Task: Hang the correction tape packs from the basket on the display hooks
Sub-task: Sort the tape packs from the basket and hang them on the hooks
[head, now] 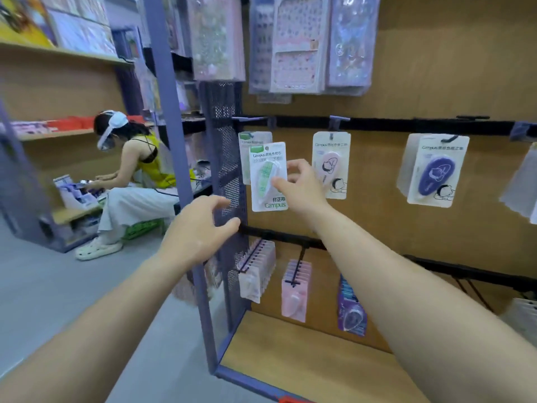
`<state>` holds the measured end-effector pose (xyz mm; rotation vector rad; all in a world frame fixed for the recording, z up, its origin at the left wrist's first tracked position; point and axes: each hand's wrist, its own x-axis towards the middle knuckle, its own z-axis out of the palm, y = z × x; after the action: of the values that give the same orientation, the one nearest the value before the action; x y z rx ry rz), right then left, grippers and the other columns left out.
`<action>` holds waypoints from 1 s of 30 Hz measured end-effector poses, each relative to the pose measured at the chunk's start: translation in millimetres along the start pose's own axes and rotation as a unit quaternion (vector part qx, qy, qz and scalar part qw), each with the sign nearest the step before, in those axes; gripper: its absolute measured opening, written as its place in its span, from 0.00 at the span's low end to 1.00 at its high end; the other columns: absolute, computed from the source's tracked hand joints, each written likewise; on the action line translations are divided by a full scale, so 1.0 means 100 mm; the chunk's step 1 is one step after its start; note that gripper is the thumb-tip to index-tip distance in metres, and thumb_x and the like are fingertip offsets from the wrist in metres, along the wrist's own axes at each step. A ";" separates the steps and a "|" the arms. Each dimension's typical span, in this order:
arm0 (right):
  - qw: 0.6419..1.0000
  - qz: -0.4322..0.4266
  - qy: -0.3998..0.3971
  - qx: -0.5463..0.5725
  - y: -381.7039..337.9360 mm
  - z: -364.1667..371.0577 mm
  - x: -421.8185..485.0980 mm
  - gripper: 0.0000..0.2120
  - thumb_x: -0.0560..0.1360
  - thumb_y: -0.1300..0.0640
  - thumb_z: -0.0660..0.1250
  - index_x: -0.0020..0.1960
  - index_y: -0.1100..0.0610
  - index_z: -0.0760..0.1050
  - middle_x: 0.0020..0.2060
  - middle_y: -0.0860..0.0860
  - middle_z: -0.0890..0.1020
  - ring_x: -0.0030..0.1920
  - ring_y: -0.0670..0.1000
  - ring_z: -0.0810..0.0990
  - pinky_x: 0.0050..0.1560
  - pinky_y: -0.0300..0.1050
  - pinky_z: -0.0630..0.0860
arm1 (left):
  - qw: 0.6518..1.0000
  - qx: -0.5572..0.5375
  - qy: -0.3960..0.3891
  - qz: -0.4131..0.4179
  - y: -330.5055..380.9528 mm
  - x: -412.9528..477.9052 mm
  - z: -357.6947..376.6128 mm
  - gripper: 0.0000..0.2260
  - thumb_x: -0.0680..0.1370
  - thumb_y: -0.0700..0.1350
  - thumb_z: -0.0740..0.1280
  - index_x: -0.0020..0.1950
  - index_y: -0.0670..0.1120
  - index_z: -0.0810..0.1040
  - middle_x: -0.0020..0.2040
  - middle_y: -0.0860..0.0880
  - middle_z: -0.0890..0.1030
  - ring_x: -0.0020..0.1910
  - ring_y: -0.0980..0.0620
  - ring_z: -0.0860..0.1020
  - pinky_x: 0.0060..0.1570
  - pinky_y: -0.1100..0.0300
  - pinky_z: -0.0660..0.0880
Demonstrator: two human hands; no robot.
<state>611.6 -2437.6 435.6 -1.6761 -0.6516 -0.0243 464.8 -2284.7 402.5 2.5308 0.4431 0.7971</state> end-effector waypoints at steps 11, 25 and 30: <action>1.000 -0.018 0.002 0.005 0.00 0.48 0.74 0.10 0.80 0.57 0.69 0.53 0.45 0.70 0.47 0.46 0.82 0.46 0.44 0.84 0.44 0.46 0.84 | 1.000 0.000 0.014 0.010 -0.52 0.58 -0.06 0.19 0.77 0.56 0.71 0.65 0.51 0.79 0.58 0.53 0.79 0.60 0.50 0.77 0.64 0.48 0.75; 0.999 -0.003 0.042 -0.027 0.05 0.53 0.76 0.09 0.80 0.54 0.69 0.57 0.51 0.71 0.52 0.49 0.82 0.46 0.48 0.85 0.33 0.42 0.83 | 1.000 -0.012 0.011 -0.001 -0.48 0.55 0.08 0.17 0.78 0.56 0.69 0.66 0.53 0.77 0.62 0.54 0.77 0.62 0.51 0.76 0.64 0.46 0.74; 0.981 0.045 0.068 -0.174 0.23 0.48 0.71 0.15 0.79 0.51 0.69 0.62 0.54 0.71 0.55 0.51 0.79 0.47 0.50 0.80 0.42 0.44 0.76 | 1.000 -0.008 -0.007 -0.006 -0.41 0.48 0.11 0.18 0.79 0.55 0.69 0.68 0.52 0.77 0.65 0.53 0.77 0.64 0.51 0.76 0.65 0.47 0.74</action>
<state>664.5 -2367.3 430.3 -2.0196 -0.4864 -0.1952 501.9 -2232.8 395.4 2.5157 0.4462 0.7761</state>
